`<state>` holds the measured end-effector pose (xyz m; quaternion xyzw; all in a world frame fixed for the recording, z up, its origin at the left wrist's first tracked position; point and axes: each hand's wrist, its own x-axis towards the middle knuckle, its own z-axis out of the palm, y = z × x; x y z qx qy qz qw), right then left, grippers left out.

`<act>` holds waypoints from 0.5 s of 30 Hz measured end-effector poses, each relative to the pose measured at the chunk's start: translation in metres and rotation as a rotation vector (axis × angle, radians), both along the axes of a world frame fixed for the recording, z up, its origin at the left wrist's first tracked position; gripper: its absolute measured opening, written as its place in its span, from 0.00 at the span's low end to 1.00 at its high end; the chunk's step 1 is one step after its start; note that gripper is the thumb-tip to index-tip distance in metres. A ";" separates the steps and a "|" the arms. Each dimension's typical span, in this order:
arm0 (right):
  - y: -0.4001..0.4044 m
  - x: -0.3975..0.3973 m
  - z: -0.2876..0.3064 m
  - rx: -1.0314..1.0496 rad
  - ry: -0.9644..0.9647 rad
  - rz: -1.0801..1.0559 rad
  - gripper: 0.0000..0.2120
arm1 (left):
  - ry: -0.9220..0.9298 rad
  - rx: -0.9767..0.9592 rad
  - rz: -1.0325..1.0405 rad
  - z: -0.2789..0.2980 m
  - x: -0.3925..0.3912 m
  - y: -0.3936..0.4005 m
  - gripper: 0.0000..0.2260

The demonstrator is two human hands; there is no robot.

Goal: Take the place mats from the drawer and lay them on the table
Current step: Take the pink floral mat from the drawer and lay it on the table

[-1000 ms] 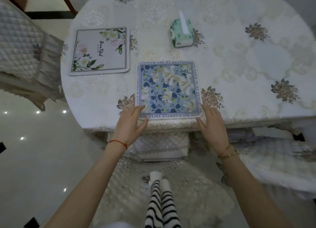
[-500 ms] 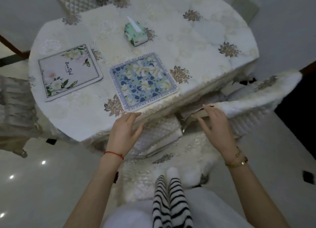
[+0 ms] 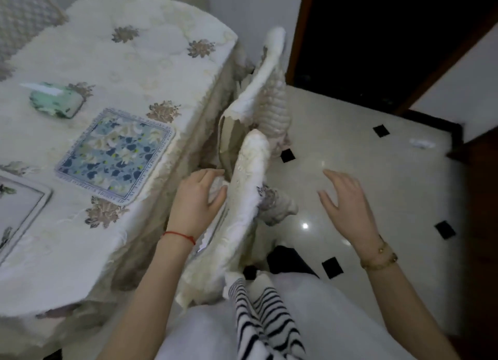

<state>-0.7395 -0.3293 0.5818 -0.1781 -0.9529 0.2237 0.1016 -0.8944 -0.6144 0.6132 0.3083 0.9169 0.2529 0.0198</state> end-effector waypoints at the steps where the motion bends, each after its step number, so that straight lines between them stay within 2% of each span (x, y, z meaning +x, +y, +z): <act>1: 0.002 0.022 0.000 -0.009 -0.002 -0.060 0.20 | 0.003 0.001 -0.066 0.001 0.004 0.013 0.14; 9: -0.005 0.192 -0.008 -0.025 0.016 -0.504 0.20 | -0.014 -0.029 -0.483 0.009 0.069 0.111 0.17; 15: -0.027 0.325 -0.011 -0.040 -0.004 -0.802 0.19 | 0.024 -0.015 -0.757 0.001 0.159 0.178 0.16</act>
